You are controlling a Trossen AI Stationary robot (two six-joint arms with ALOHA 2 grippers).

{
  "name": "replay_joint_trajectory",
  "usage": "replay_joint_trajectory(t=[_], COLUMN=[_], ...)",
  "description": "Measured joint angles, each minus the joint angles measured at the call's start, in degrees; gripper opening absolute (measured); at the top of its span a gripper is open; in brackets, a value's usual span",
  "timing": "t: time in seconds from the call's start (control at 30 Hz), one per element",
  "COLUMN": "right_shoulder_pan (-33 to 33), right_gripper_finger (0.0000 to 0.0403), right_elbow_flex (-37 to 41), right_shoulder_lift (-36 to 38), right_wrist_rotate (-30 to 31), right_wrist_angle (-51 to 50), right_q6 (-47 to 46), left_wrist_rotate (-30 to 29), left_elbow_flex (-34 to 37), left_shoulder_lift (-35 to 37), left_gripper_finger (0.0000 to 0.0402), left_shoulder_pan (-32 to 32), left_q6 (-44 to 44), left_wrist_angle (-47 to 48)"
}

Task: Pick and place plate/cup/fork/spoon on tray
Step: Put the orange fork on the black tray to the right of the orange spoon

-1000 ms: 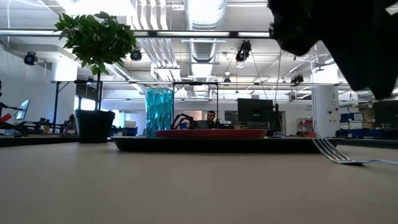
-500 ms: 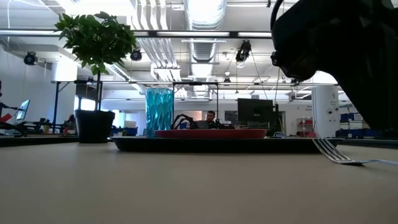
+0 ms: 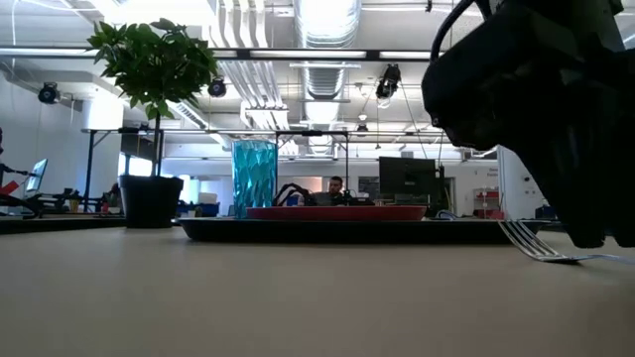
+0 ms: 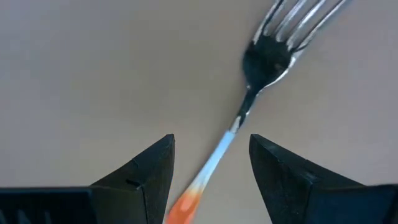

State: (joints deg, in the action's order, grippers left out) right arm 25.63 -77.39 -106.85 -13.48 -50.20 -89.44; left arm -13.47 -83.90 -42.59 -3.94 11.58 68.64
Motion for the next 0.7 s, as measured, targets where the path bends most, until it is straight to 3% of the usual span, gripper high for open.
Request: replay_joint_trajectory(t=[0.47, 0.57, 0.7], right_shoulder_pan=[-0.02, -0.09, -0.07], right_gripper_finger=[0.0185, 0.0147, 0.0062], right_elbow_flex=[4.37, 5.26, 5.96], right_shoulder_lift=[0.11, 0.23, 0.28], right_wrist_rotate=[-0.48, -1.62, -2.3], right_wrist_angle=[5.09, 6.45, 7.69], right_q6=[-2.91, -3.6, -4.07], left_wrist_rotate=[0.0, 0.0, 0.0], left_elbow_flex=[0.0, 0.0, 0.0], left_shoulder_lift=[0.02, 0.04, 0.04], left_gripper_finger=[0.0034, 0.0034, 0.0034], left_shoulder_pan=[0.01, 0.0, 0.01], left_q6=[0.02, 0.03, 0.04], left_wrist_angle=[-0.11, -0.12, -0.13])
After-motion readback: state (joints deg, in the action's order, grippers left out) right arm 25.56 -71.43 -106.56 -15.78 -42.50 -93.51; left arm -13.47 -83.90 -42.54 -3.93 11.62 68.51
